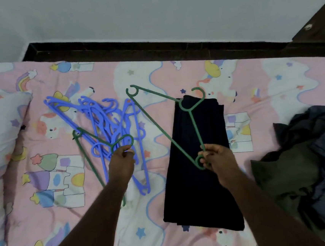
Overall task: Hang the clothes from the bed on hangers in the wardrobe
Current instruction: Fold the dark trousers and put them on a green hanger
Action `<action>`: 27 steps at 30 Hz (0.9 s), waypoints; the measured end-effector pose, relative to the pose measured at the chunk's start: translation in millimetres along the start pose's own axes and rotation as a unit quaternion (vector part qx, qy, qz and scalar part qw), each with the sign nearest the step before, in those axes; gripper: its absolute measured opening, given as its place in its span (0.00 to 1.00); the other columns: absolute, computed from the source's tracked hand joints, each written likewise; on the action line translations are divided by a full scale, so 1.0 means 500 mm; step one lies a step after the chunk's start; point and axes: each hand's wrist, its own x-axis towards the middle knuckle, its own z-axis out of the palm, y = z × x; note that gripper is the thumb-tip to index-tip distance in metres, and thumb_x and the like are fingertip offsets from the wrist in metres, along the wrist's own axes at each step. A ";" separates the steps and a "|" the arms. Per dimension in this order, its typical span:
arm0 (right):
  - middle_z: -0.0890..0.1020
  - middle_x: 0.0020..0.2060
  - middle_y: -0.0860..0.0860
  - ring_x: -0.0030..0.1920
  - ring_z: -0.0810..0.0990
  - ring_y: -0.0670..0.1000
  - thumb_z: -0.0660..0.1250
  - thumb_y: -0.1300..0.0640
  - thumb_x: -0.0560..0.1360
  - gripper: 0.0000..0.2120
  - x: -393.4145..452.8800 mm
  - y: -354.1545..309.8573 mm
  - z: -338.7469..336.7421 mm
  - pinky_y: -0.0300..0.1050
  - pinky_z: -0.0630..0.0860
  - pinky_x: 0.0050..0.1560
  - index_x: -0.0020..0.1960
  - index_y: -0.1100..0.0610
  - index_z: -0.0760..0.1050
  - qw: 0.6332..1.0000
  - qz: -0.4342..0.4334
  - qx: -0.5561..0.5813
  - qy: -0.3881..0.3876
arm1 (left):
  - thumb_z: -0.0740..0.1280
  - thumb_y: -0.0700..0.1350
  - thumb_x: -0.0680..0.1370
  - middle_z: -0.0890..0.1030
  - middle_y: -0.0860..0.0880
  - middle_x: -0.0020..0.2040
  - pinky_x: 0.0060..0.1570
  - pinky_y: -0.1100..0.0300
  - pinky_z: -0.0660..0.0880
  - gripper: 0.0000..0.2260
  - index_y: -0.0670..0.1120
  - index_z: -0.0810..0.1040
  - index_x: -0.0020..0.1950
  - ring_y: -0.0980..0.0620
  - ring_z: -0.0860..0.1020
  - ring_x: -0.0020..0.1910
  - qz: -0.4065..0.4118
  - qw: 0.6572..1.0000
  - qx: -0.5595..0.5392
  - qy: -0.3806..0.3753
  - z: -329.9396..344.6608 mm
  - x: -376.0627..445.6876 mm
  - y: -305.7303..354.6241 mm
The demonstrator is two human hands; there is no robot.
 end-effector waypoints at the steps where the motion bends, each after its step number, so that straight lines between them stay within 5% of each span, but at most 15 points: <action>1: 0.84 0.41 0.53 0.36 0.79 0.48 0.63 0.69 0.80 0.10 0.017 -0.017 -0.031 0.40 0.78 0.38 0.54 0.59 0.79 1.000 -0.017 -0.020 0.018 | 0.65 0.44 0.79 0.83 0.50 0.45 0.44 0.54 0.75 0.11 0.47 0.80 0.60 0.46 0.83 0.43 0.006 1.000 -0.001 -0.006 0.016 -0.002 0.013; 7: 0.83 0.37 0.57 0.32 0.76 0.51 0.65 0.73 0.76 0.10 0.136 -0.105 -0.187 0.41 0.74 0.33 0.52 0.63 0.80 0.988 -0.075 -0.119 0.071 | 0.67 0.47 0.78 0.83 0.51 0.44 0.49 0.50 0.79 0.07 0.52 0.80 0.54 0.45 0.84 0.44 0.048 0.997 0.025 -0.047 0.115 0.000 0.075; 13: 0.81 0.34 0.57 0.33 0.75 0.53 0.59 0.75 0.75 0.14 0.284 -0.170 -0.268 0.44 0.72 0.36 0.52 0.64 0.80 0.973 -0.100 -0.204 0.031 | 0.66 0.56 0.71 0.85 0.52 0.46 0.56 0.44 0.79 0.06 0.60 0.81 0.45 0.46 0.84 0.47 0.083 0.993 0.082 -0.036 0.209 0.052 0.109; 19: 0.82 0.35 0.57 0.32 0.76 0.51 0.60 0.73 0.76 0.13 0.448 -0.196 -0.271 0.40 0.71 0.35 0.51 0.64 0.81 0.958 -0.128 -0.257 -0.020 | 0.68 0.46 0.79 0.85 0.49 0.54 0.61 0.51 0.76 0.10 0.48 0.83 0.59 0.47 0.81 0.55 0.134 0.977 0.163 -0.017 0.325 0.120 0.188; 27: 0.83 0.36 0.55 0.33 0.76 0.49 0.61 0.70 0.74 0.14 0.587 -0.192 -0.249 0.42 0.74 0.38 0.47 0.58 0.82 0.944 -0.154 -0.288 -0.039 | 0.69 0.47 0.79 0.83 0.45 0.58 0.62 0.55 0.73 0.13 0.44 0.82 0.61 0.44 0.79 0.59 0.156 0.959 0.237 -0.023 0.444 0.233 0.267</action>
